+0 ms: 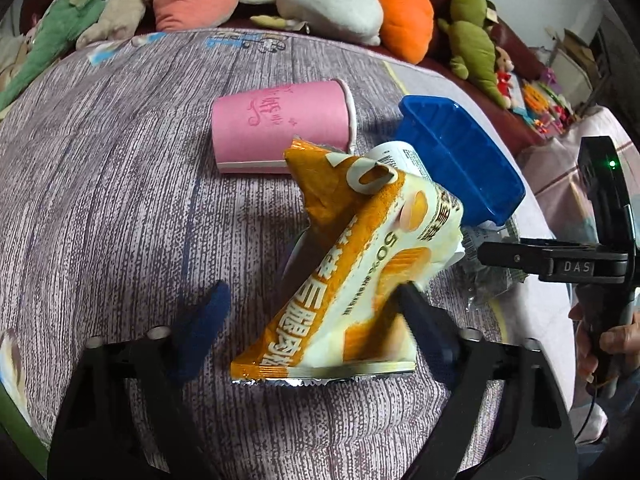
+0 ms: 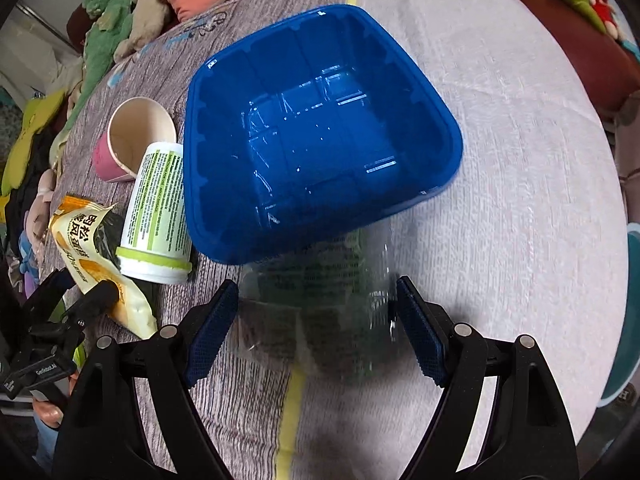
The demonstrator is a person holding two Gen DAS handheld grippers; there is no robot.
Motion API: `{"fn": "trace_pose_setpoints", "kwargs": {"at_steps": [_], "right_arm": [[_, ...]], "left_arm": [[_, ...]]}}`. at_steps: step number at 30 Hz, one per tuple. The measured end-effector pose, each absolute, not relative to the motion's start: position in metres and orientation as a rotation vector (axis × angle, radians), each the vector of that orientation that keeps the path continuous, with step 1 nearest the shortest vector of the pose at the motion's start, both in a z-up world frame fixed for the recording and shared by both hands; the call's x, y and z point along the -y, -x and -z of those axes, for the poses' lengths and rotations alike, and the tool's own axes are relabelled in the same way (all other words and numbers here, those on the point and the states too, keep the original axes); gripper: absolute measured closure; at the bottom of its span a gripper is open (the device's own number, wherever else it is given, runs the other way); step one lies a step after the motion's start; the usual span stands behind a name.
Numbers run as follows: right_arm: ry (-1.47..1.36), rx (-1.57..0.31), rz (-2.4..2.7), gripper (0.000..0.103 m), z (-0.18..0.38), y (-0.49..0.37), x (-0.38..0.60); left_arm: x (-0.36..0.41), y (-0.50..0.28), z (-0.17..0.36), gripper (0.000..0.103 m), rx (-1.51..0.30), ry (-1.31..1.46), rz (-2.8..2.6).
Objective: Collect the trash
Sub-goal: 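Grasp the yellow bread snack bag with the left tool while the right tool grasps the clear wrapper, then carry the snack bag and clear wrapper over the teal bin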
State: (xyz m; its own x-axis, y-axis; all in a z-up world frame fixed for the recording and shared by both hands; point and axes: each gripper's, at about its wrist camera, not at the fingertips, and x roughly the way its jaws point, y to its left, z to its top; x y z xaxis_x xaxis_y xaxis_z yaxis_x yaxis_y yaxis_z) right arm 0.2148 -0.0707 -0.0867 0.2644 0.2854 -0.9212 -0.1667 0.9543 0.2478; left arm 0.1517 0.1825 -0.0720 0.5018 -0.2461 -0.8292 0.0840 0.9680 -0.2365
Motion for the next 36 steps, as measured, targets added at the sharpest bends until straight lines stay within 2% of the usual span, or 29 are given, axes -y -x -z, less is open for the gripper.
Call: {"fn": "trace_pose_setpoints", "kwargs": {"at_steps": [2,8,12,14,21,36], "right_arm": [[-0.097,-1.255,-0.313,0.028,0.087,-0.213,0.068],[-0.114,-1.256,-0.350,0.055,0.085,-0.201,0.068],[-0.124,-1.251,-0.352,0.059,0.079,-0.191,0.073],[-0.137,-1.246,-0.350,0.059,0.074,-0.185,0.080],[-0.172,-1.205,-0.321,0.059,0.053,-0.161,0.109],[-0.267,-1.093,-0.249,0.059,0.015,-0.113,0.198]], "left_arm": [[-0.181,-0.150,0.072,0.047,-1.029,0.180,0.210],[-0.178,-0.137,0.062,0.065,-1.001,0.171,0.192],[-0.174,-0.125,0.055,0.072,-0.994,0.176,0.194],[-0.170,-0.118,0.051,0.080,-0.993,0.183,0.200],[-0.146,-0.098,0.044,0.088,-1.006,0.187,0.237],[-0.053,-0.078,0.004,0.088,-0.977,0.093,0.370]]}}
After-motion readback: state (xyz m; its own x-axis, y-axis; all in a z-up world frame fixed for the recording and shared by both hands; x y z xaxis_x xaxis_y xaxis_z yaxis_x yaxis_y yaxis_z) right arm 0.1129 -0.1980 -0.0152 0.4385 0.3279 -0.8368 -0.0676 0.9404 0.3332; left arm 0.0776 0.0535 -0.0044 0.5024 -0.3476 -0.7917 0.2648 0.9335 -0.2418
